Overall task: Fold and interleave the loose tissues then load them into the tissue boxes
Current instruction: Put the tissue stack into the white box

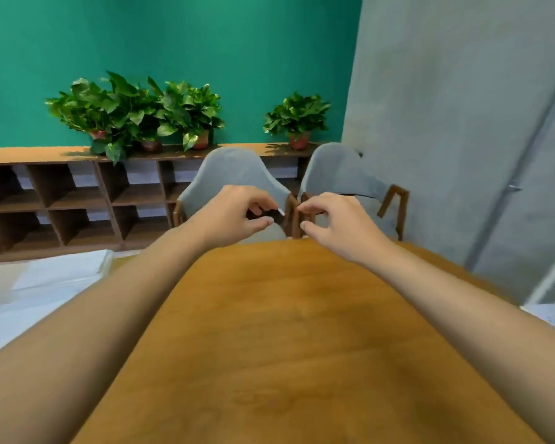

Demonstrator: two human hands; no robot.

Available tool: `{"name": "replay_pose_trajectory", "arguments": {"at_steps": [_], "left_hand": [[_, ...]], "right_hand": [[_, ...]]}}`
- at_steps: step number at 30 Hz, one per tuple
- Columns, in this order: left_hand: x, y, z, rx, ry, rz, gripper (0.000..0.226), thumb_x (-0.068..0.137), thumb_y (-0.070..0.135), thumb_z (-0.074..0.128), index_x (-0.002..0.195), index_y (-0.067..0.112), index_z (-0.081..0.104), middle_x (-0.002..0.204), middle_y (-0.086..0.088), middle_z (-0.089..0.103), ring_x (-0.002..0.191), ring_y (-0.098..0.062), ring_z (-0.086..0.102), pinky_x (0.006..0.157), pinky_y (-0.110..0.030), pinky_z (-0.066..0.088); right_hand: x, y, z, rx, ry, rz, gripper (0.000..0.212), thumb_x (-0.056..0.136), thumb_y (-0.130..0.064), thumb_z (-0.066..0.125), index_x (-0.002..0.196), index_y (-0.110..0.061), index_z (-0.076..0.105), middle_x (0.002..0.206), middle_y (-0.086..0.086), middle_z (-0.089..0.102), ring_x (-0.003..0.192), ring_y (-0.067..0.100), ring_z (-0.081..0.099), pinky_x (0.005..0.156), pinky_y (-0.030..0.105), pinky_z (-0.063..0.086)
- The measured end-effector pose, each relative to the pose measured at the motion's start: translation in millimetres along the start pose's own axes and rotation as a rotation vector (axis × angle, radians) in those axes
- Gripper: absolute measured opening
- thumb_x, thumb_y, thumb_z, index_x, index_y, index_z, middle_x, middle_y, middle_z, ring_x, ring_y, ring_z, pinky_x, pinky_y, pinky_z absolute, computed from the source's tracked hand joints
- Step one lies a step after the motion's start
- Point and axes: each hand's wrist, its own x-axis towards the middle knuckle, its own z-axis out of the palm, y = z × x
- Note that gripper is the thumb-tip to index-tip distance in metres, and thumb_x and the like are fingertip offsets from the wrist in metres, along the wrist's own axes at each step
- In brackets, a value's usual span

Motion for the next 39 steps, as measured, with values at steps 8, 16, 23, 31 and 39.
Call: {"name": "replay_pose_trajectory", "arguments": {"at_steps": [8, 16, 23, 31, 39], "left_hand": [[121.5, 183.1, 84.9, -0.13, -0.014, 0.289, 0.03, 0.093, 0.029, 0.079, 0.12, 0.018, 0.075, 0.11, 0.005, 0.074, 0.091, -0.005, 0.067, 0.083, -0.02, 0.055], [196.3, 353.8, 153.7, -0.256, -0.057, 0.551, 0.031, 0.096, 0.028, 0.074, 0.126, 0.019, 0.072, 0.116, 0.006, 0.071, 0.096, -0.008, 0.063, 0.076, -0.006, 0.041], [230.1, 441.9, 203.8, -0.339, -0.128, 0.684, 0.051, 0.086, 0.023, 0.082, 0.134, 0.023, 0.066, 0.133, 0.004, 0.059, 0.116, -0.012, 0.055, 0.105, -0.03, 0.045], [248.4, 476.2, 239.8, -0.303, -0.179, 0.828, 0.092, 0.066, 0.064, 0.086, 0.145, 0.032, 0.053, 0.144, 0.009, 0.055, 0.135, -0.011, 0.049, 0.112, -0.041, 0.044], [250.6, 473.3, 250.6, -0.363, -0.028, 0.908, 0.056, 0.08, 0.028, 0.086, 0.133, 0.029, 0.067, 0.132, 0.012, 0.069, 0.123, -0.012, 0.062, 0.101, -0.042, 0.052]], "right_hand": [[-97.9, 123.6, -175.7, -0.237, 0.133, 0.206, 0.026, 0.088, -0.022, 0.072, 0.114, -0.018, 0.074, 0.1, -0.003, 0.073, 0.094, 0.012, 0.064, 0.091, 0.029, 0.049], [-184.9, 195.5, -310.1, -0.426, 0.199, 0.394, 0.032, 0.087, -0.027, 0.073, 0.118, -0.02, 0.073, 0.104, -0.004, 0.074, 0.099, 0.013, 0.066, 0.089, 0.027, 0.049], [-237.6, 246.6, -368.8, -0.506, 0.182, 0.516, 0.036, 0.085, -0.031, 0.075, 0.119, -0.019, 0.071, 0.11, -0.003, 0.072, 0.104, 0.016, 0.064, 0.09, 0.028, 0.048], [-266.7, 272.8, -386.0, -0.487, 0.163, 0.59, 0.045, 0.084, -0.043, 0.07, 0.121, -0.018, 0.072, 0.116, -0.001, 0.072, 0.108, 0.017, 0.064, 0.094, 0.03, 0.048], [-273.0, 273.5, -388.8, -0.495, 0.043, 0.557, 0.047, 0.081, -0.058, 0.069, 0.116, -0.027, 0.073, 0.114, -0.011, 0.072, 0.103, 0.011, 0.062, 0.087, 0.028, 0.048]]}}
